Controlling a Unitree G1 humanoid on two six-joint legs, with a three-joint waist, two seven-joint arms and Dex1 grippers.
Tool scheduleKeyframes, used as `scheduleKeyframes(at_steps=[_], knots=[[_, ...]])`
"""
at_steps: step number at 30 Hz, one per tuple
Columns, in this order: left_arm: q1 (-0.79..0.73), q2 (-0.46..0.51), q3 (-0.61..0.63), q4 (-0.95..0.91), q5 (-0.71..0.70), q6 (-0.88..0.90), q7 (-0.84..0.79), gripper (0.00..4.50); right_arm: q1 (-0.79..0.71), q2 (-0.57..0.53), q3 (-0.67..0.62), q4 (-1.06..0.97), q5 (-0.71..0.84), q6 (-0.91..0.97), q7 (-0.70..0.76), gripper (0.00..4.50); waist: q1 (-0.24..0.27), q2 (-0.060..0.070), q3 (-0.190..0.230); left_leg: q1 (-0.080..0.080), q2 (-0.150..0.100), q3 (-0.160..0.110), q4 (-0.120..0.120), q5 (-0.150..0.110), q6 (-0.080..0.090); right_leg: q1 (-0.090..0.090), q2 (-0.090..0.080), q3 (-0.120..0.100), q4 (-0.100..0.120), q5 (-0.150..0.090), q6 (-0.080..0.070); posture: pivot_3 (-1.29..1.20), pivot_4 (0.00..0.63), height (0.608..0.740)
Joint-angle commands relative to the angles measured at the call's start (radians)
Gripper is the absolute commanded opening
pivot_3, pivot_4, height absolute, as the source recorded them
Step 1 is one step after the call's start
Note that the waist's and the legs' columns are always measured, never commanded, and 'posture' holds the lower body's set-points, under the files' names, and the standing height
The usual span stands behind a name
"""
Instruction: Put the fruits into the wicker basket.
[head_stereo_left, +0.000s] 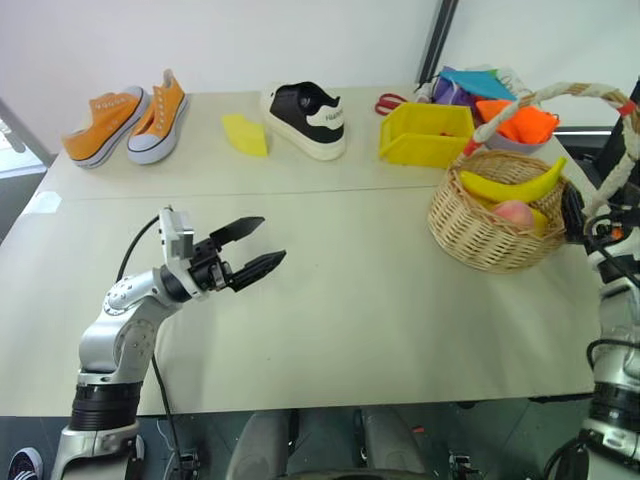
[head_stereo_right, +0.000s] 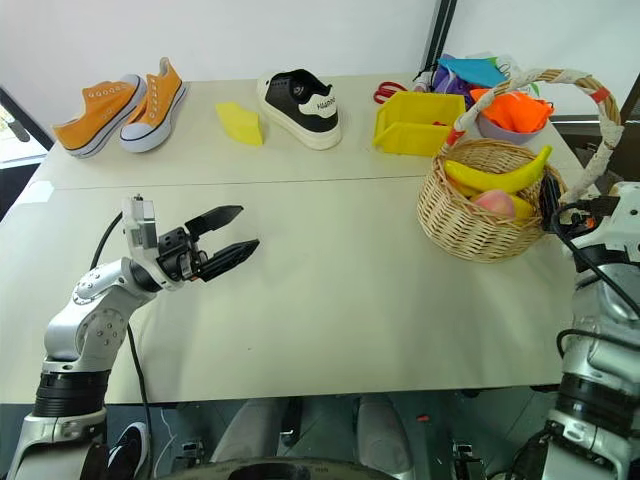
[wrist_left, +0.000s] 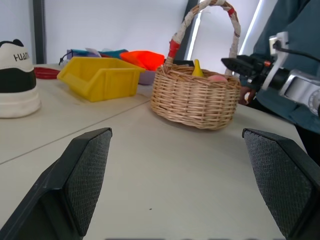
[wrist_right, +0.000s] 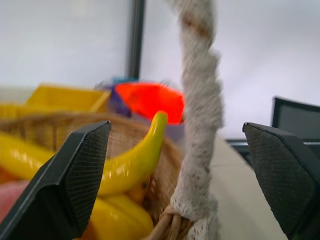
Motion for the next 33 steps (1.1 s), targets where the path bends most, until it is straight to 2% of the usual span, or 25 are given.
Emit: scheduleKeyframes(at_steps=[1, 7, 10, 12, 14, 17, 20, 23, 28, 33], knots=[[-0.004, 0.003, 0.005, -0.002, 0.004, -0.023, -0.015, 4.50, 0.029, 0.065, 0.016, -0.216, -0.058, -0.065, -0.103, 4.44, 0.000, 0.000, 0.000, 0.000, 0.000, 0.000, 0.000, 0.000, 0.000, 0.000, 0.000, 0.000, 0.000, 0.000, 0.000, 0.00, 0.150, 0.740], [0.005, 0.011, 0.010, 0.018, 0.031, -0.046, -0.022, 4.50, 0.126, 0.157, 0.197, -0.411, -0.095, -0.033, -0.096, 4.44, 0.000, 0.000, 0.000, 0.000, 0.000, -0.001, 0.000, 0.000, 0.000, 0.000, 0.000, 0.000, 0.000, 0.000, 0.000, 0.00, 0.150, 0.740], [0.022, 0.021, 0.031, 0.022, 0.046, -0.066, -0.013, 4.50, 0.193, 0.168, 0.320, -0.483, -0.087, -0.029, -0.024, 4.44, 0.000, 0.000, 0.000, 0.000, 0.000, -0.001, -0.001, 0.000, 0.000, -0.001, 0.000, 0.000, 0.000, 0.000, 0.000, 0.00, 0.150, 0.740], [0.041, 0.031, 0.055, 0.029, 0.065, -0.080, 0.014, 4.50, 0.210, 0.134, 0.422, -0.492, -0.082, -0.014, 0.072, 4.44, -0.003, 0.000, 0.000, 0.000, 0.000, -0.001, -0.001, 0.000, 0.000, -0.001, 0.000, 0.000, 0.000, 0.000, 0.000, 0.00, 0.150, 0.740], [0.069, 0.046, 0.081, 0.037, 0.073, -0.090, 0.023, 4.50, 0.201, 0.090, 0.499, -0.488, -0.013, 0.055, 0.190, 4.44, -0.006, 0.000, 0.000, 0.000, 0.000, -0.001, -0.001, 0.000, 0.000, -0.001, 0.000, 0.000, 0.000, 0.000, 0.000, 0.00, 0.150, 0.740], [0.115, 0.070, 0.118, 0.054, 0.100, -0.114, 0.050, 4.50, 0.179, -0.004, 0.545, -0.466, 0.095, 0.158, 0.355, 4.44, 0.000, 0.000, 0.000, 0.001, 0.000, -0.001, 0.000, 0.000, 0.000, 0.000, -0.001, 0.000, 0.000, 0.000, -0.001, 0.00, 0.150, 0.740], [0.144, 0.085, 0.153, 0.075, 0.142, -0.134, 0.113, 4.50, 0.139, -0.099, 0.579, -0.396, 0.082, 0.169, 0.484, 4.44, 0.005, -0.001, 0.000, 0.000, 0.000, -0.002, 0.000, 0.000, 0.000, -0.001, -0.001, -0.001, -0.002, -0.002, -0.004, 0.00, 0.150, 0.740], [0.168, 0.084, 0.194, 0.100, 0.185, -0.169, 0.187, 4.50, 0.066, -0.140, 0.609, -0.301, 0.081, 0.185, 0.575, 4.44, 0.004, -0.001, 0.000, 0.000, 0.000, -0.003, 0.000, 0.000, 0.000, -0.001, -0.002, -0.001, -0.004, -0.002, -0.004, 0.00, 0.150, 0.740], [0.190, 0.081, 0.260, 0.113, 0.236, -0.188, 0.321, 4.50, -0.024, -0.116, 0.639, -0.202, 0.065, 0.154, 0.645, 4.44, 0.003, -0.001, 0.000, 0.000, 0.000, -0.003, -0.002, 0.000, 0.000, -0.001, -0.002, -0.001, -0.004, 0.000, -0.001, 0.00, 0.150, 0.740], [0.195, 0.080, 0.302, 0.109, 0.208, -0.178, 0.354, 4.50, -0.058, -0.095, 0.658, -0.150, 0.042, 0.125, 0.678, 4.44, 0.004, -0.001, 0.000, -0.001, 0.000, -0.003, -0.002, -0.001, 0.000, -0.001, -0.002, -0.001, -0.004, 0.000, 0.000, 0.00, 0.150, 0.740]])
